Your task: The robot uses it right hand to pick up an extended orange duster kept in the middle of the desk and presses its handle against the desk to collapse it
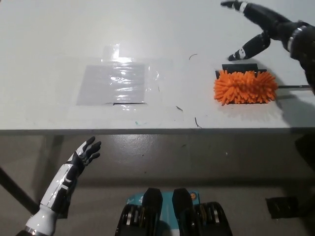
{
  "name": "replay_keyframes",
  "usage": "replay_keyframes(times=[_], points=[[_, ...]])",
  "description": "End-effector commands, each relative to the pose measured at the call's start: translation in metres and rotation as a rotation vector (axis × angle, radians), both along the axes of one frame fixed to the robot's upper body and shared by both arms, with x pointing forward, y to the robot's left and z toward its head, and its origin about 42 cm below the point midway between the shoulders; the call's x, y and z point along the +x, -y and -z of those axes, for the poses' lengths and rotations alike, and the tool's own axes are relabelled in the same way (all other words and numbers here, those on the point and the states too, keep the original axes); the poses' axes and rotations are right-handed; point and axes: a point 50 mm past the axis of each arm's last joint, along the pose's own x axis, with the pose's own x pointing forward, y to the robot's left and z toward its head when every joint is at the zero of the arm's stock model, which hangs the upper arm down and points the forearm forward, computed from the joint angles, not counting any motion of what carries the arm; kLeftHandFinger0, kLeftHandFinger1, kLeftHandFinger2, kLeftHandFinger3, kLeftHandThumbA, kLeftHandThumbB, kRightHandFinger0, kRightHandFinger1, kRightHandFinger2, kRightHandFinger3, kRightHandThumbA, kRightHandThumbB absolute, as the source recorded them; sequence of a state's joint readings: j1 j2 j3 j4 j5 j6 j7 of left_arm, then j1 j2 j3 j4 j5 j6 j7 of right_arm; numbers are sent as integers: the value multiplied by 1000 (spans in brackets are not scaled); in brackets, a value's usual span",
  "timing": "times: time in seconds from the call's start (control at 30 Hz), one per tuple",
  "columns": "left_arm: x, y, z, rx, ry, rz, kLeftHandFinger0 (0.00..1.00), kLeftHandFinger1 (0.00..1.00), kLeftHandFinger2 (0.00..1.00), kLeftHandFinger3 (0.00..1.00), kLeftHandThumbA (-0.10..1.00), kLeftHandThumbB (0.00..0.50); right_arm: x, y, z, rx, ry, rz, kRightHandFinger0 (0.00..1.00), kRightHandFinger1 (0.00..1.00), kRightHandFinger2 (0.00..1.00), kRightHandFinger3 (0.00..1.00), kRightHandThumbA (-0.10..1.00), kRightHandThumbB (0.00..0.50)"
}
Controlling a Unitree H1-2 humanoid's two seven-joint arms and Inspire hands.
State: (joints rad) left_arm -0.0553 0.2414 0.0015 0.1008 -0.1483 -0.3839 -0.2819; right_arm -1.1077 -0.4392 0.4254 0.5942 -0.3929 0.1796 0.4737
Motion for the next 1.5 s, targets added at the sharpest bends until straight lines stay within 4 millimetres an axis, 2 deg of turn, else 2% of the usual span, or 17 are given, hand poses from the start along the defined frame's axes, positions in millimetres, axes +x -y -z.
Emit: replay_keyframes(times=[0.0,0.17,0.37,0.43,0.57,0.67,0.77,0.8,0.83,1.0,1.03,1.17,1.2,1.37,1.47], points=[[2,-2,-12,2,54,23,1000,1000,1000,1000,1000,288,12,-10,-30,-46,-1,-19,1000,1000,1000,1000,953,436],[2,-3,-13,5,60,20,1000,1000,1000,1000,1000,291,26,-12,-6,-36,-76,-17,1000,1000,1000,1000,995,452],[1,-3,-12,6,59,22,1000,1000,1000,1000,1000,284,29,-13,1,-51,-101,-11,1000,1000,1000,1000,1000,446],[1,-4,-12,9,53,18,1000,1000,1000,1000,1000,290,31,-15,14,-60,-130,-23,1000,1000,1000,1000,1000,437],[0,-4,-12,-2,48,18,1000,1000,1000,1000,1000,296,33,-16,19,-65,-145,-26,1000,1000,1000,1000,1000,439],[0,-5,-11,0,44,13,1000,1000,1000,1000,1000,305,34,-15,26,-79,-157,-24,1000,1000,1000,1000,1000,482],[0,-4,-11,-1,44,14,1000,1000,1000,1000,1000,305,34,-15,27,-81,-159,-24,1000,1000,1000,1000,1000,484],[0,-5,-11,0,50,19,1000,1000,1000,1000,1000,291,35,-14,31,-108,-177,-7,1000,1000,1000,1000,1000,469],[0,-5,-11,2,53,17,1000,1000,1000,1000,1000,303,36,-14,33,-121,-181,4,1000,1000,1000,1000,1000,458],[0,-6,-10,2,49,13,1000,1000,1000,1000,1000,311,37,-13,35,-150,-186,16,1000,1000,1000,1000,1000,454],[-1,-7,-9,2,40,16,1000,1000,1000,1000,1000,318,40,-8,46,-212,-205,47,1000,1000,1000,1000,1000,430],[-3,-7,-8,1,35,16,1000,1000,1000,1000,1000,317,41,-8,51,-218,-222,64,1000,1000,1000,1000,1000,418],[-4,-7,-8,3,38,18,1000,1000,1000,1000,1000,296,41,-5,55,-226,-230,76,1000,1000,1000,1000,1000,408],[-4,-7,-8,8,41,24,1000,1000,1000,1000,1000,286,42,0,62,-239,-244,98,1000,1000,1000,1000,1000,407],[-4,-6,-9,11,42,29,1000,1000,1000,1000,1000,285,40,-2,76,-254,-261,107,1000,1000,1000,1000,1000,428]])
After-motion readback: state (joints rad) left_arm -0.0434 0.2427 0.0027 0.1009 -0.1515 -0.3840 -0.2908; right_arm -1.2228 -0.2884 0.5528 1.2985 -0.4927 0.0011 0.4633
